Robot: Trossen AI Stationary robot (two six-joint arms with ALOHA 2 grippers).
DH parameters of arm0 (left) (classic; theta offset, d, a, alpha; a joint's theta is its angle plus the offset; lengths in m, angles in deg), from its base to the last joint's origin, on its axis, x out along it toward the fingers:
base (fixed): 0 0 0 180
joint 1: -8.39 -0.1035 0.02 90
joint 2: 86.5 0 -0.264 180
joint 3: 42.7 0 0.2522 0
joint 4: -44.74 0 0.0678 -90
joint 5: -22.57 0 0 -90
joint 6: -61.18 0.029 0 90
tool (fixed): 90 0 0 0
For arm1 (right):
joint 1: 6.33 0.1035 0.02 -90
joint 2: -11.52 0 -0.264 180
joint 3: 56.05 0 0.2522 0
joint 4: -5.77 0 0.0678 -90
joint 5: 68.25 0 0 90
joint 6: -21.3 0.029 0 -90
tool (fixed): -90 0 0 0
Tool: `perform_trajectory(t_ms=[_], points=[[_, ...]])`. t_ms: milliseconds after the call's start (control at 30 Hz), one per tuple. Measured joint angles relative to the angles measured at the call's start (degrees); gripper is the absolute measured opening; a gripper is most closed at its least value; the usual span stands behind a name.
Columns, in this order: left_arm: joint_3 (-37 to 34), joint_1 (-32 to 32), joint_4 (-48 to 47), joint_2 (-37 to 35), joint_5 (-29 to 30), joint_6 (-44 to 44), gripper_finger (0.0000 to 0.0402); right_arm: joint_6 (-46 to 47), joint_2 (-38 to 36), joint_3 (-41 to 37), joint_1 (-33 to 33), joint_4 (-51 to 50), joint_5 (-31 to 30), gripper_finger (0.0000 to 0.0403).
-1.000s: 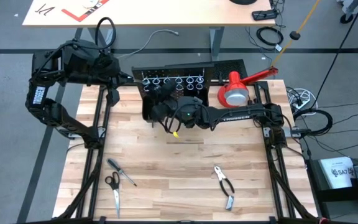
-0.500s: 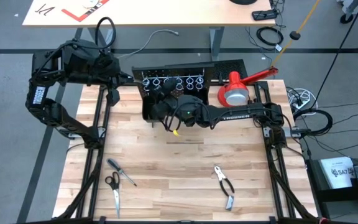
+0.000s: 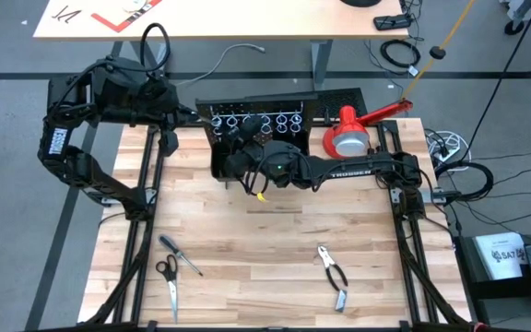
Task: Hang tools onto peg board
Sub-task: Hang the wrench on the pegboard
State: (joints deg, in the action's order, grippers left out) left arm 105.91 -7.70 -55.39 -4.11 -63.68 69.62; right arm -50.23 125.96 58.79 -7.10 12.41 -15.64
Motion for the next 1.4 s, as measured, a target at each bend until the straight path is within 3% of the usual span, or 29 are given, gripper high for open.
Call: perform_trajectory(t_ms=[1167, 1400], points=[[0.22, -0.02, 3.48, -2.40, 0.33, 1.01, 0.0022, -0.08, 0.09, -0.07, 0.13, -0.55, -0.14, 0.0001], [0.20, 0.00, 3.74, -2.99, -1.22, 1.01, 0.0022, -1.48, 0.22, -0.15, 0.30, 0.48, -0.33, 0.0019]])
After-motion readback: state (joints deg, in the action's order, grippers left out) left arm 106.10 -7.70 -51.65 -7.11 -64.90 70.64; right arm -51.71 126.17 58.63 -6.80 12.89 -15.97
